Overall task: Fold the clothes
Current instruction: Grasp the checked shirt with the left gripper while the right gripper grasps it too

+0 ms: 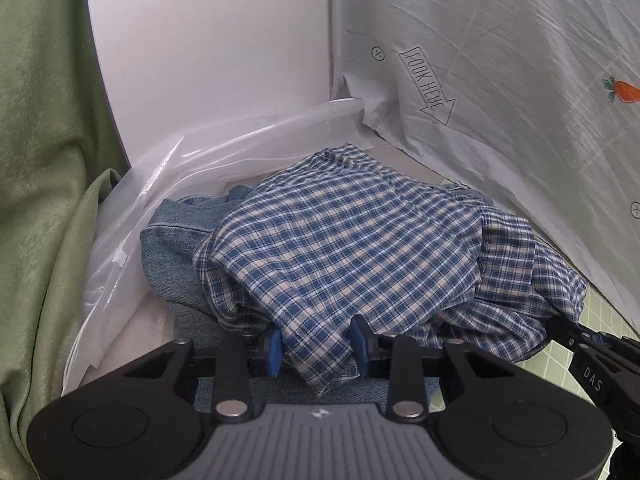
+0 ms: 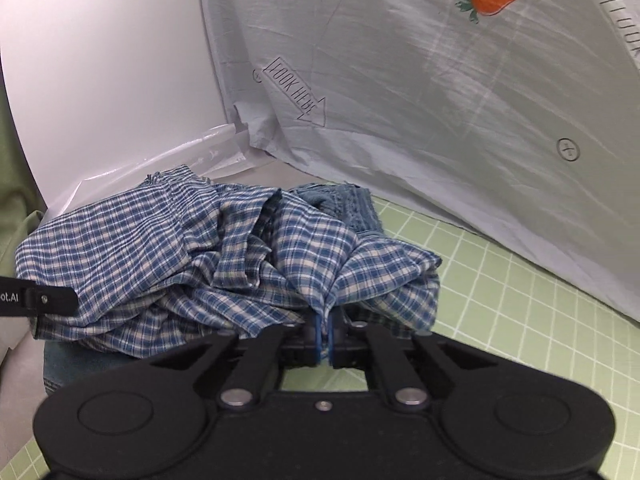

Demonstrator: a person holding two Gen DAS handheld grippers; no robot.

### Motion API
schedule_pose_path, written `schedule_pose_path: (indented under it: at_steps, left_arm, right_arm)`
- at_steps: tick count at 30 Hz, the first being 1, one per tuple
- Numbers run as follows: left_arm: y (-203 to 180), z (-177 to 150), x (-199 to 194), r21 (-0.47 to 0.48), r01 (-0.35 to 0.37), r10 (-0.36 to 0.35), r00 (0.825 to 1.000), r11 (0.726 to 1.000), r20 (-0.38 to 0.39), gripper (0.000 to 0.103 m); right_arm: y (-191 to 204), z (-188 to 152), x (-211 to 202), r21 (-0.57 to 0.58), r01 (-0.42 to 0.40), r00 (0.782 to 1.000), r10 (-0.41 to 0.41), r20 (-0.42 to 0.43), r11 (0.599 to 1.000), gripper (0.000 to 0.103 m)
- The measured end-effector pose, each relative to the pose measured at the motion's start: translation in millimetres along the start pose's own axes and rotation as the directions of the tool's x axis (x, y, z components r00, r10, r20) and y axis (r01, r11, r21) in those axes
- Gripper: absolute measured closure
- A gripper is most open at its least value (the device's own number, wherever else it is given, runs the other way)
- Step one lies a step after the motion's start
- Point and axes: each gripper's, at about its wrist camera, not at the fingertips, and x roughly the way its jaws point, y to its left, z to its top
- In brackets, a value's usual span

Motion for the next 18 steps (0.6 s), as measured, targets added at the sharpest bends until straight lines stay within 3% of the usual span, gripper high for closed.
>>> schedule_pose_path:
  at_steps: [7,13,18]
  left_arm:
    - [-28.0,-36.0,-45.8,0.070,0.069,-0.068,0.998,0.995,-0.008,0.067]
    - [-61.3,-97.3,-75.7,0.105,0.117,-0.109,0.991,0.988,-0.082,0.067]
    - [-91.9,-150.4,-99.2,0.078,0.144,-0.131,0.979,0.986,-0.154,0.067]
  right_arm:
    - [-49.9,-48.8,-67.9,0.104,0.100,0.994,-0.103,0.026,0.990,0.100]
    - [-93.4,-111.0,-123.4,0.180,0.176,0.984,-0.174,-0.026,0.968,0.100]
    - [-130.9,-155.1,-174.4,0.148,0.248,0.968,-0.242,-0.061,0.957,0.101]
